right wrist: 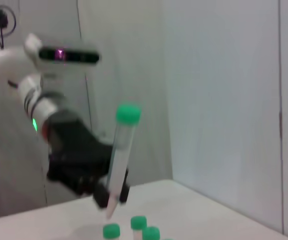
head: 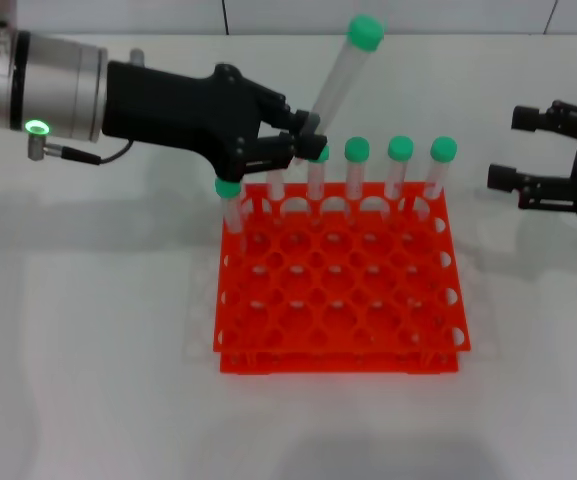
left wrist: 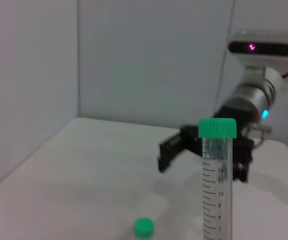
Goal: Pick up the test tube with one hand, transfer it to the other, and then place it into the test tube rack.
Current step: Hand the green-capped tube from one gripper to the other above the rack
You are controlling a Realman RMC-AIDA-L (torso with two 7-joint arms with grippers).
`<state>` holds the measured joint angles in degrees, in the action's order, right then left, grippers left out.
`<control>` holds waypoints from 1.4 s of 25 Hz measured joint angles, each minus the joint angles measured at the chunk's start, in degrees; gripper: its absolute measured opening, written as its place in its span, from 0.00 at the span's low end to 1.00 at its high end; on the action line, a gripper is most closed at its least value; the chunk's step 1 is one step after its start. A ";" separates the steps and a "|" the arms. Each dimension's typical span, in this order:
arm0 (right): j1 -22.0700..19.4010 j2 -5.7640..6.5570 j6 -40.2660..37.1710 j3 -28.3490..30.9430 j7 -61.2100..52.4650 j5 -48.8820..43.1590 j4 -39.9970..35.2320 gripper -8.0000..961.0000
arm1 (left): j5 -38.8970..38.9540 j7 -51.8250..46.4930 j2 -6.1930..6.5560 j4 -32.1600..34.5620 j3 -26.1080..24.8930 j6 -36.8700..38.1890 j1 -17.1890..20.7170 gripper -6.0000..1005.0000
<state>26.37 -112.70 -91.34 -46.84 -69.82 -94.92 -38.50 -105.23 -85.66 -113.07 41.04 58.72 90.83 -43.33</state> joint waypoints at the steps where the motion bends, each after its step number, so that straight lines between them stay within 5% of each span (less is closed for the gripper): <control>1: 0.00 0.11 -0.20 0.01 -0.43 0.45 0.03 0.89 | -0.04 1.51 0.40 -2.88 -0.10 0.18 -0.80 0.19; 15: 0.58 2.19 -6.88 4.93 -9.22 6.56 3.65 0.89 | -4.20 3.69 -1.29 -7.62 0.26 -3.67 -3.02 0.19; 28: 3.40 -2.48 -5.00 5.02 3.77 10.37 15.67 0.88 | -8.20 3.00 -3.41 -7.66 0.36 -8.07 -5.65 0.19; 35: 5.46 -2.78 -2.86 5.15 8.93 12.12 22.22 0.87 | -8.62 2.93 -3.92 -7.73 0.44 -8.75 -6.42 0.19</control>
<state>31.83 -115.47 -94.19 -41.69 -60.90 -82.80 -16.28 -113.86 -82.73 -116.99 33.31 59.15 82.09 -49.75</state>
